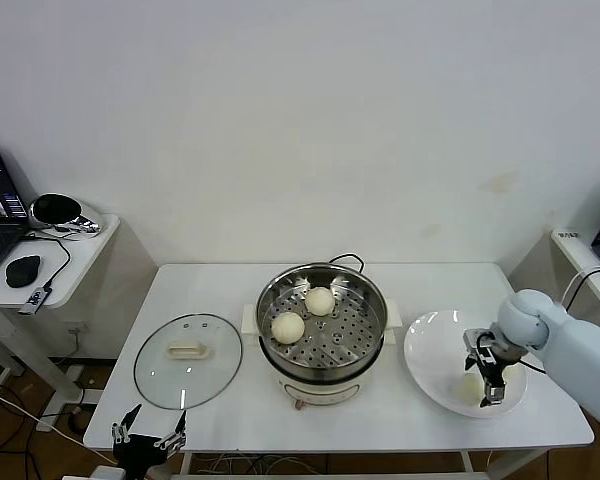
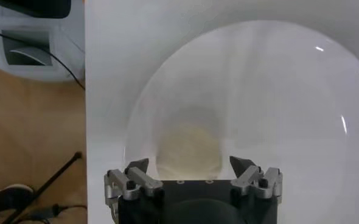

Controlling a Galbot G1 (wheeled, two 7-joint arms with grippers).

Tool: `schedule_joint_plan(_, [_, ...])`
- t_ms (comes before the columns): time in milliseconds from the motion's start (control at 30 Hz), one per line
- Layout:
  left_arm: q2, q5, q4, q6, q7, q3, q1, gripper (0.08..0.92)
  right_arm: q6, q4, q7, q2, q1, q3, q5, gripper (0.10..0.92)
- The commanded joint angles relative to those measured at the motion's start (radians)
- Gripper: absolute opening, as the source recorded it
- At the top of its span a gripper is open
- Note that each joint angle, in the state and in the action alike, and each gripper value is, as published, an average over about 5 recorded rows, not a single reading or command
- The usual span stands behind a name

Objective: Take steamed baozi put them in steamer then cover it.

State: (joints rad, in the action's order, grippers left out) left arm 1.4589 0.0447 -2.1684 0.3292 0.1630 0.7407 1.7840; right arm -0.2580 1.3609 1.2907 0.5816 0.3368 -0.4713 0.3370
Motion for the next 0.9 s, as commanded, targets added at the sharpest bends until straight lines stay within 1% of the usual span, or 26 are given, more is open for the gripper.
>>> schedule_joint_plan(33, [0.000, 0.002, 0.001, 0.001, 0.000, -0.001, 0.001, 0.823, 0.000, -0.007, -0.001, 0.003, 0.007, 0.004, 0.006, 0.803])
schedule_joint_plan(133, [0.001, 0.002, 0.000, 0.000, 0.000, -0.002, 0.002, 0.823, -0.006, -0.007, -0.005, 0.004, 0.010, 0.007, 0.002, 0.738])
schedule_joint_plan(267, [0.001, 0.002, -0.002, 0.001, 0.000, -0.004, 0.001, 0.823, -0.011, -0.007, -0.005, 0.005, 0.015, 0.013, -0.001, 0.618])
schedule_joint_plan(400, [0.003, 0.003, -0.002, 0.001, 0.001, -0.007, -0.004, 0.823, -0.016, -0.002, -0.001, -0.004, 0.002, 0.014, -0.013, 0.526])
schedule_joint_plan(500, [0.006, 0.003, 0.004, 0.001, 0.001, -0.015, -0.014, 0.823, -0.021, 0.011, 0.004, -0.028, -0.044, -0.003, -0.039, 0.504])
schedule_joint_plan(700, [0.014, 0.003, 0.009, -0.005, 0.000, -0.036, -0.032, 0.823, -0.029, 0.030, 0.024, -0.067, -0.265, -0.128, -0.119, 0.501])
schedule_joint_plan(800, [0.016, 0.002, 0.008, -0.009, -0.002, -0.034, -0.039, 0.823, -0.035, 0.039, 0.045, -0.055, -0.405, -0.190, -0.169, 0.500])
schedule_joint_plan(900, [0.013, 0.003, -0.001, -0.008, -0.003, -0.024, -0.042, 0.823, -0.046, 0.036, 0.071, -0.004, -0.566, -0.267, -0.243, 0.504])
